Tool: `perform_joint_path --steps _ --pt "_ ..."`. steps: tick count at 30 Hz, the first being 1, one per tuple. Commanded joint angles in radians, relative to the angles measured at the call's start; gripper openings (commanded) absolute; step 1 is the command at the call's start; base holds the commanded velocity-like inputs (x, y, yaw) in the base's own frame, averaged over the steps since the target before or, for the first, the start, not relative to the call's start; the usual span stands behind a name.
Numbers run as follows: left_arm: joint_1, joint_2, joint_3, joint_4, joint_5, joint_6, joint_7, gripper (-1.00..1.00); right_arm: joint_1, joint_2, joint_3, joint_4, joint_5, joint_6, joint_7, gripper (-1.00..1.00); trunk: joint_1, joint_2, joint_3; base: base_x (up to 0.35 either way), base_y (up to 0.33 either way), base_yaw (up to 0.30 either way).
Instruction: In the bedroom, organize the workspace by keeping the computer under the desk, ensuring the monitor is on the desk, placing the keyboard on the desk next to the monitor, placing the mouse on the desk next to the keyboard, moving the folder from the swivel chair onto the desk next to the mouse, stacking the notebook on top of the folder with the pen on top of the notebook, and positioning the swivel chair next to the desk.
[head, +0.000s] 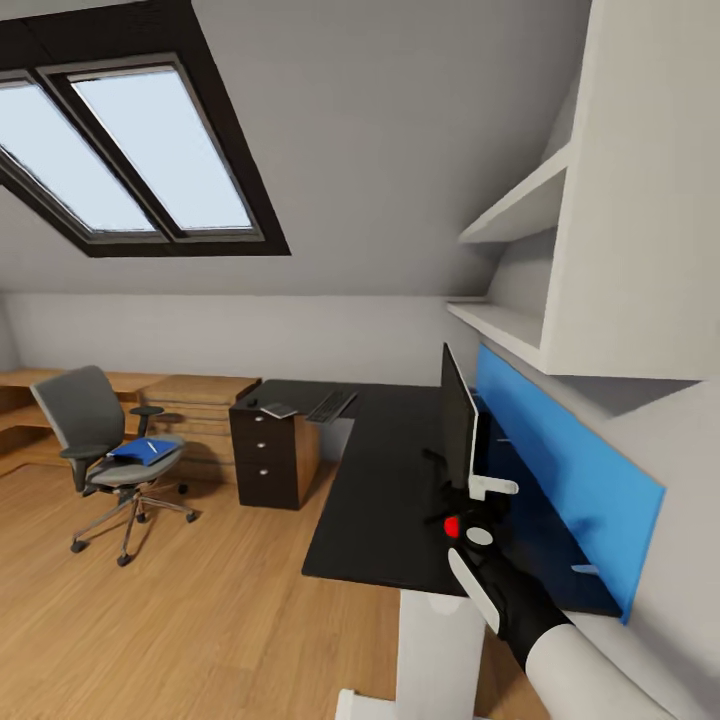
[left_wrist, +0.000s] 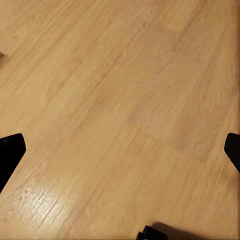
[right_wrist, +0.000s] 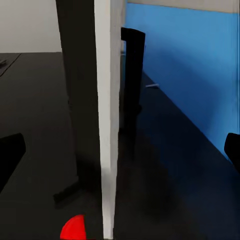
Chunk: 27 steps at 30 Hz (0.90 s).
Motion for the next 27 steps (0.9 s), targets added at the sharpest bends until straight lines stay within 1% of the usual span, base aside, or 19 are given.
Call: perform_joint_path --steps 1,7,15,20,27 --pt "0.001 0.000 -0.008 -0.002 0.007 -0.001 0.004 1.00 -0.001 -0.001 0.005 -0.001 -0.005 0.003 -0.007 1.00 0.000 -0.001 -0.001 0.000 -0.018 0.000" --pt "0.001 0.000 -0.007 -0.002 0.007 -0.001 0.003 1.00 -0.001 -0.001 0.004 0.000 -0.005 0.003 -0.007 1.00 0.000 -0.001 -0.001 0.025 -0.035 0.000" --pt "0.001 0.000 -0.007 -0.002 0.007 -0.002 0.003 1.00 -0.001 -0.001 0.004 0.001 -0.005 0.003 -0.006 1.00 0.000 -0.001 -0.001 0.002 -0.117 0.000" --pt "0.001 0.001 -0.007 -0.002 0.007 -0.002 0.003 1.00 -0.001 -0.001 0.005 0.001 -0.005 0.003 -0.005 1.00 0.000 -0.001 -0.001 0.010 -0.018 0.000" --pt "0.001 0.002 -0.007 -0.002 0.007 -0.002 0.003 1.00 -0.001 -0.001 0.005 0.000 -0.005 0.003 -0.004 1.00 0.000 -0.001 -0.001 0.083 0.023 0.000"
